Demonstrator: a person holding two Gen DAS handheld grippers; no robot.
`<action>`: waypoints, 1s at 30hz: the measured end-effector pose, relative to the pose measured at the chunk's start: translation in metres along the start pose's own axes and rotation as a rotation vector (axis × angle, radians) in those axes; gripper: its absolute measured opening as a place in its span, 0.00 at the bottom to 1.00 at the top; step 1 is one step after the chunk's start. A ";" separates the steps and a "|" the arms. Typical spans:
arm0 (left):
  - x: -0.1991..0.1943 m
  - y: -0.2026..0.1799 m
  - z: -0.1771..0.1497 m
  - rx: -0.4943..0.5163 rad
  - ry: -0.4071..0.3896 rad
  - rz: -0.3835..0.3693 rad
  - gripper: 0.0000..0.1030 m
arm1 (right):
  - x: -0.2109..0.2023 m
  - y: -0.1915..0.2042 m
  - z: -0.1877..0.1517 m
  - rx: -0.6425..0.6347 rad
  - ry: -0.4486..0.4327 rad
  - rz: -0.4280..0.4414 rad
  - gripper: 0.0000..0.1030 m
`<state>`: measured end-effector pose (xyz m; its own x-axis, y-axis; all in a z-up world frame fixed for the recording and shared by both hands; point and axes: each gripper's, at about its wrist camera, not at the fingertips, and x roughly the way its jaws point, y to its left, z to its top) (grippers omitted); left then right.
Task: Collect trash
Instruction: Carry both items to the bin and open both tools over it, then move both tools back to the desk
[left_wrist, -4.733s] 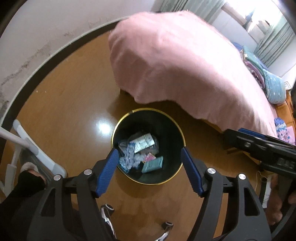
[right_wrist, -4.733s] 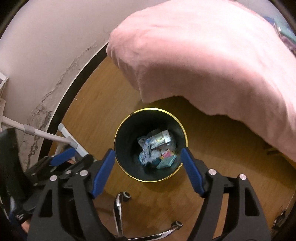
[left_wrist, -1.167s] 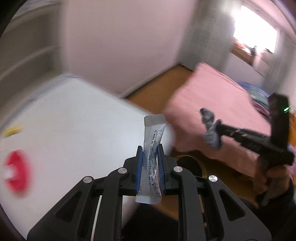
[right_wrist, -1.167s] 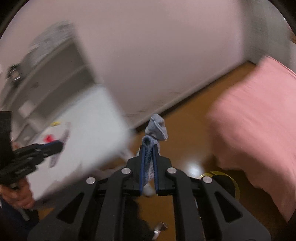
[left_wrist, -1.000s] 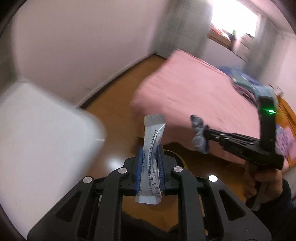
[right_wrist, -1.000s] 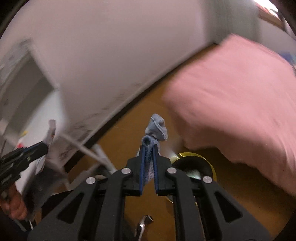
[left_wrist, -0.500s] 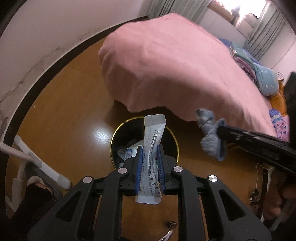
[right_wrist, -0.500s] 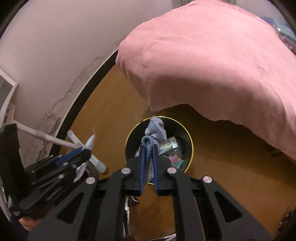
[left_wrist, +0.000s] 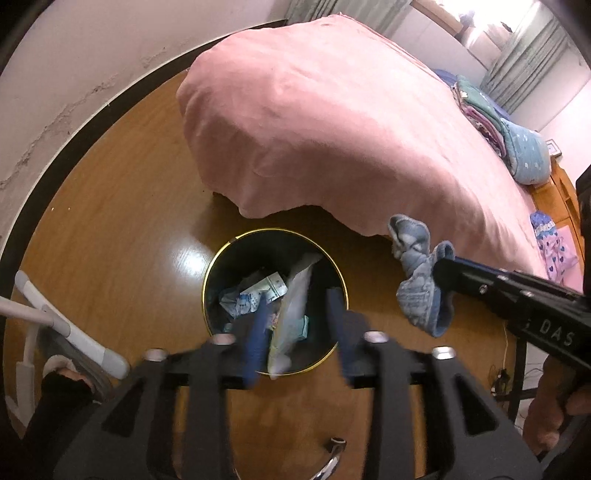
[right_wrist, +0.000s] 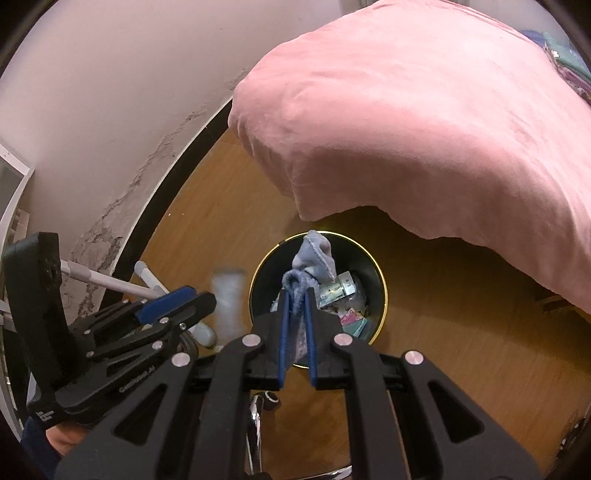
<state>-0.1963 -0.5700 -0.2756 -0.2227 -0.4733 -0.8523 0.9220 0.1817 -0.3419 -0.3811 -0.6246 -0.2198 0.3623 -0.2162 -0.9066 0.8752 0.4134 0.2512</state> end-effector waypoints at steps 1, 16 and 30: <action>-0.002 0.000 0.000 0.002 -0.006 0.003 0.47 | 0.000 0.001 0.000 -0.003 0.002 0.001 0.09; -0.088 -0.002 -0.005 0.050 -0.127 0.046 0.66 | 0.003 0.011 0.005 -0.008 -0.013 -0.016 0.37; -0.292 0.045 -0.059 0.031 -0.306 0.288 0.88 | -0.081 0.138 0.004 -0.318 -0.193 0.052 0.62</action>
<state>-0.1085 -0.3731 -0.0655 0.1459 -0.6416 -0.7530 0.9428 0.3207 -0.0906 -0.2887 -0.5538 -0.1099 0.4837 -0.3382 -0.8073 0.7219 0.6756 0.1495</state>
